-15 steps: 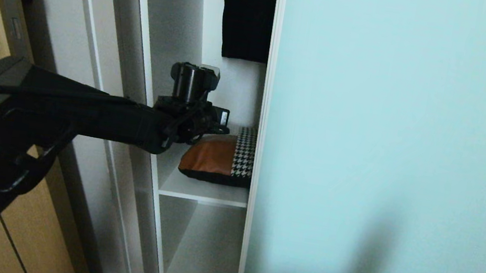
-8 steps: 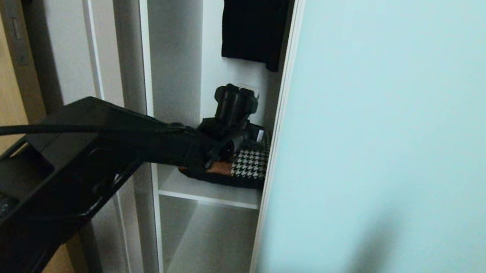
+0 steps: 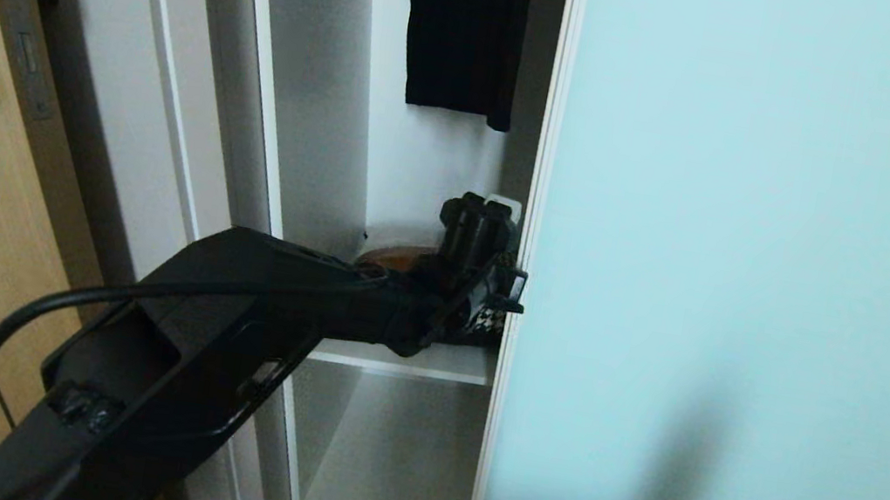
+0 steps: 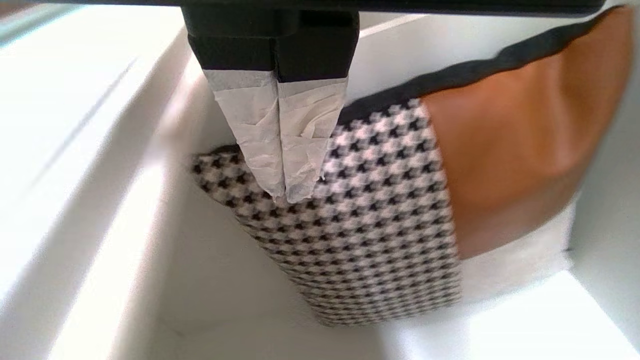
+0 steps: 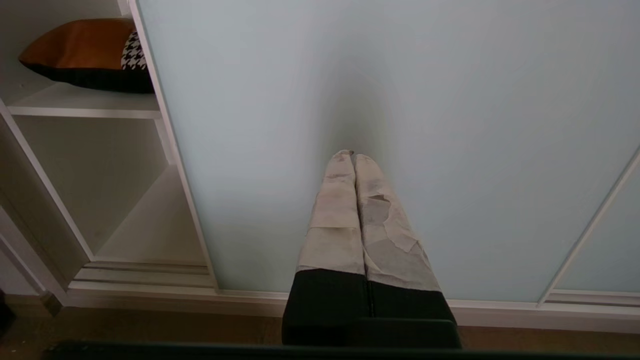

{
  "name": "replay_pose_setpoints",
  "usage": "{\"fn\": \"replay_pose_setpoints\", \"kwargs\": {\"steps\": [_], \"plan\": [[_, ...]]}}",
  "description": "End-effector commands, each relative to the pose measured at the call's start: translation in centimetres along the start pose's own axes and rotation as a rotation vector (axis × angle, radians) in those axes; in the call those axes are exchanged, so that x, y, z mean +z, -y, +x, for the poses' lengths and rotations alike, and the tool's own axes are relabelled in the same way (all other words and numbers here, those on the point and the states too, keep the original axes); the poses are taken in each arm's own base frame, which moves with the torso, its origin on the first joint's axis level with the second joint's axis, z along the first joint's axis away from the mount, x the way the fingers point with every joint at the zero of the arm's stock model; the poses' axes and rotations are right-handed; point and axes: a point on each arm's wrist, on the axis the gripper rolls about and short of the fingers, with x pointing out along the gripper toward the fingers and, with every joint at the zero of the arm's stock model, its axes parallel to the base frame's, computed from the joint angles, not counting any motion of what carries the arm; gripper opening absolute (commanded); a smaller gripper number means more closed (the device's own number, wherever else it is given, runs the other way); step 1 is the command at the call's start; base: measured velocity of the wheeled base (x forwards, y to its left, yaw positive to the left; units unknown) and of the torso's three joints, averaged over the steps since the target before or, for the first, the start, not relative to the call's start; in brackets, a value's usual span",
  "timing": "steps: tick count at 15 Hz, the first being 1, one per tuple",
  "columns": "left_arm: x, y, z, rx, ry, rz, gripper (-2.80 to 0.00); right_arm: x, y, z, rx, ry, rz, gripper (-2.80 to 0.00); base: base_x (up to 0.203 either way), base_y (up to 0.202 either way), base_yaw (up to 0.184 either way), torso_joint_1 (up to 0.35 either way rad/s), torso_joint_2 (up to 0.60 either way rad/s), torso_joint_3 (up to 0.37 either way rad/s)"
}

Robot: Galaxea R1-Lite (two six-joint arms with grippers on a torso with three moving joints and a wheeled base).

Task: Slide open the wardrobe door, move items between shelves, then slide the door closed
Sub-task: Open the door

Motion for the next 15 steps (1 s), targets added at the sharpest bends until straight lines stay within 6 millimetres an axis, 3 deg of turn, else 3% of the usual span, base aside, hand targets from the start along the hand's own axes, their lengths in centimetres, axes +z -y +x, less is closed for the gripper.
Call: {"fn": "replay_pose_setpoints", "kwargs": {"steps": [1,6,11,15], "plan": [[-0.4,0.3,0.3,-0.001,0.02,-0.004,-2.8,0.0,0.0,0.0,0.0,-0.001,0.0,-2.8,0.0,0.0,0.0,0.0,0.0,0.0],[-1.0,2.3,0.1,-0.058,0.038,0.025,-2.8,0.0,0.0,0.0,0.0,-0.001,0.0,-2.8,0.0,0.0,0.0,0.0,0.0,0.0],[-3.8,3.9,0.9,-0.132,-0.009,0.046,-2.8,0.0,0.0,0.0,0.0,-0.001,0.0,-2.8,0.0,0.0,0.0,0.0,0.0,0.0],[-3.1,5.1,0.3,-0.166,0.025,0.041,-2.8,0.0,0.0,0.0,0.0,-0.001,0.0,-2.8,0.0,0.0,0.0,0.0,0.0,0.0]]}}
